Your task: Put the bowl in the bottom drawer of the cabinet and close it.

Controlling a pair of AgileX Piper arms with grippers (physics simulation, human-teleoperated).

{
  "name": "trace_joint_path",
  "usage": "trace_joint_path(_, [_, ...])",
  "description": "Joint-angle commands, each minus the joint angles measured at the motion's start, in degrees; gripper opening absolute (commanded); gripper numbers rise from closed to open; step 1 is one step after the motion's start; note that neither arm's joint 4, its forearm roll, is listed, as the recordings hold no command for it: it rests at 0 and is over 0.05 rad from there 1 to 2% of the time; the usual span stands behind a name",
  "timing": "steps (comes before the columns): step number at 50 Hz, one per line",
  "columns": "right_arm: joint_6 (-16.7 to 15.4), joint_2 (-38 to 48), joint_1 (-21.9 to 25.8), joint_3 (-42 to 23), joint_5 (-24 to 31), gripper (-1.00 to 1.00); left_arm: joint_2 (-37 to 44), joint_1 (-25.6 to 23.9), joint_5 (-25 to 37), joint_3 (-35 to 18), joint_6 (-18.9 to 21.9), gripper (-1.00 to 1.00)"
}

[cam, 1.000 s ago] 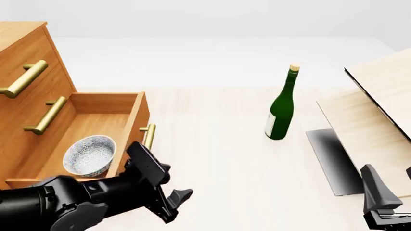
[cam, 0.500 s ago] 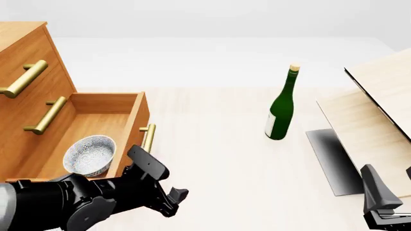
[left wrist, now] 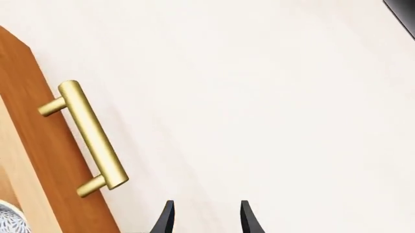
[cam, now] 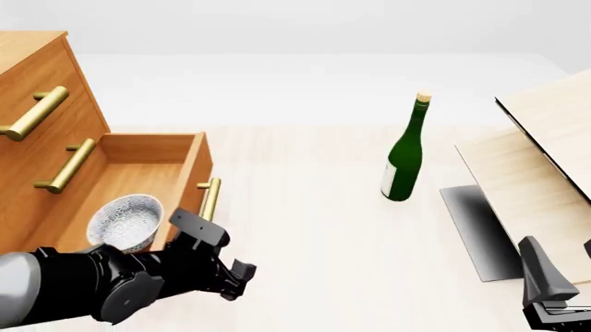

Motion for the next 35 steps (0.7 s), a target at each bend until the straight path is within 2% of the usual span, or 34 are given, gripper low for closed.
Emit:
trace_joint_path(1, [0.0, 0.0, 0.0, 0.0, 0.0, 1.0, 5.3, 3.8, -2.4, 0.2, -1.6, 1.0])
trace_joint_path(24, [0.0, 0.0, 0.0, 0.0, 0.0, 1.0, 7.3, 7.9, -4.3, 1.9, -1.7, 1.0])
trace_joint_path(35, [0.0, 0.0, 0.0, 0.0, 0.0, 1.0, 6.3, 11.5, -4.6, 3.2, -2.2, 1.0])
